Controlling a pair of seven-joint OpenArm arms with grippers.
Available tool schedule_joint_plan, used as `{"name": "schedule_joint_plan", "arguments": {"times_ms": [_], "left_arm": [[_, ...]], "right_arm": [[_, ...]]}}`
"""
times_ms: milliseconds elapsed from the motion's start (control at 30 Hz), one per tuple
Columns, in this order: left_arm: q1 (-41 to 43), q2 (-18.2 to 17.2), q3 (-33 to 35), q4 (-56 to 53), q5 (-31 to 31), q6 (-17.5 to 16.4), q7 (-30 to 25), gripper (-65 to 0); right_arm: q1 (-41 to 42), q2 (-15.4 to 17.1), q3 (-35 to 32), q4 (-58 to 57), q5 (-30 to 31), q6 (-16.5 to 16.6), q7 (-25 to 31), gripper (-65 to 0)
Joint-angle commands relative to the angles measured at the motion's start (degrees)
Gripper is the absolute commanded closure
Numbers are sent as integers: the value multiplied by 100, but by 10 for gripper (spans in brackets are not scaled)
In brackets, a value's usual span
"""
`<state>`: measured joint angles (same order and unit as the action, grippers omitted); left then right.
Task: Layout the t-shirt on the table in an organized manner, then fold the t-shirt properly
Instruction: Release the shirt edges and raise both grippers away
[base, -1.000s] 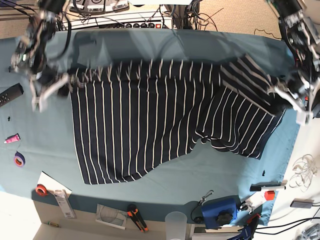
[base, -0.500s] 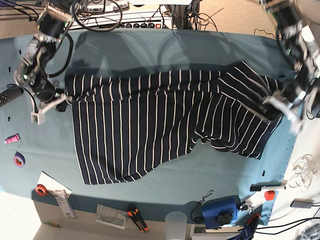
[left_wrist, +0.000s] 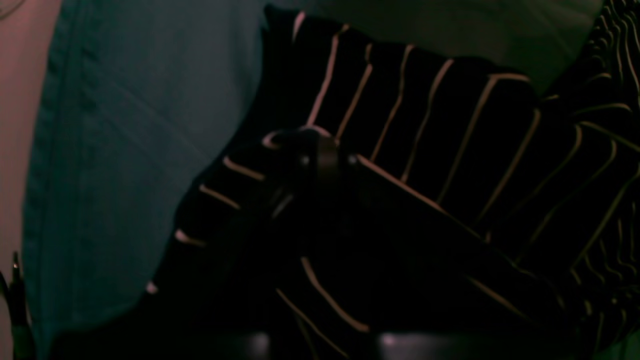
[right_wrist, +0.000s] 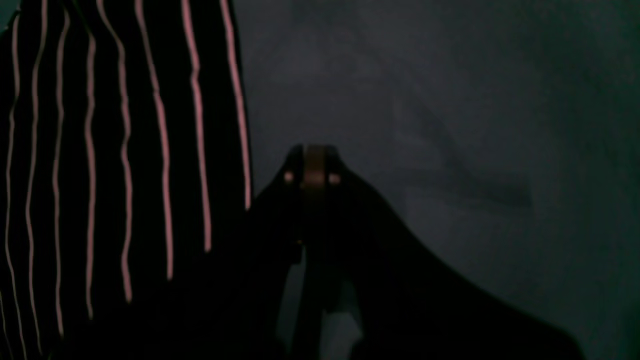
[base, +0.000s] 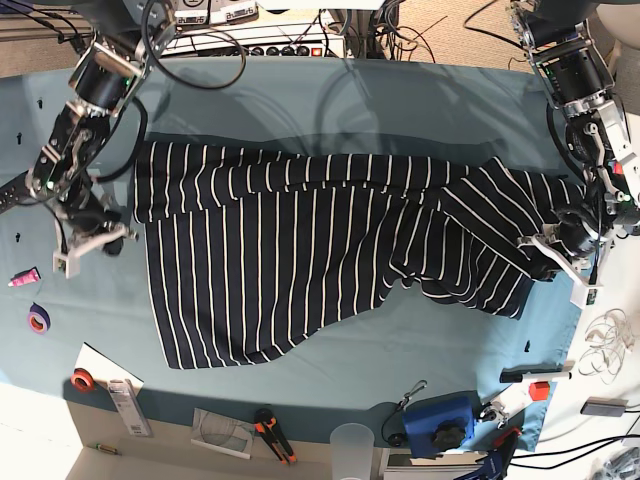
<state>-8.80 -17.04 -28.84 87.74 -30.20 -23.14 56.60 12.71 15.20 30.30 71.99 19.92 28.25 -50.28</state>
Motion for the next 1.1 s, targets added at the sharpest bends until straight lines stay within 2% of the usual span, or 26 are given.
{"name": "schedule_joint_plan", "arguments": {"times_ms": [0,233,400,467,533,567,633,667,700,767,833,933,1000,1067], "left_arm": [[-122,-105,-15,-20,-74,-87,-197,0],[-125,-107,-17,-551,-138,-81,-459,0],[-262,-107,-15,-549,-669,-98,-299,0],[-302,-107,-17,-549,-715,-339,-127,0],[-313,-107,-15,-549,-715,-662,-2,-20],[-313,-107,-15,-549,-713,-717,2,-85],[-315,-107,-17,-549,-713,-686,-4,-205],[-319,-107,-17,-549,-713,-603,-4,-241],[-328,-107,-17,-549,-710,-485,-2,-257],[-345,-109,-20,-533,-710,-251,4,-260],[-363,-120,-22,-483,-713,-70,133,-260],[-378,-186,-33,-229,-973,114,645,-260],[-374,-323,-33,31,-1300,50,968,-260],[-343,-483,-81,358,-1314,-96,1119,-260]], "right_arm": [[142,96,11,87,46,-4,203,0],[146,122,2,-129,-293,-175,490,0],[173,321,2,-125,-236,-170,413,0],[175,393,2,-118,-70,-33,181,0],[173,472,2,-116,269,387,-151,0],[175,505,2,-116,474,588,-315,0],[175,566,2,-116,940,857,-586,0],[177,599,2,-116,1147,922,-699,0],[175,634,2,-116,1342,966,-778,-30],[177,713,2,-116,1751,970,-946,-105],[192,804,2,-111,2159,968,-1187,-142],[328,999,11,-111,2817,964,-1843,-142],[402,1143,35,-107,3438,966,-2039,-142],[485,1222,192,-42,3783,979,-2159,-142]]}}
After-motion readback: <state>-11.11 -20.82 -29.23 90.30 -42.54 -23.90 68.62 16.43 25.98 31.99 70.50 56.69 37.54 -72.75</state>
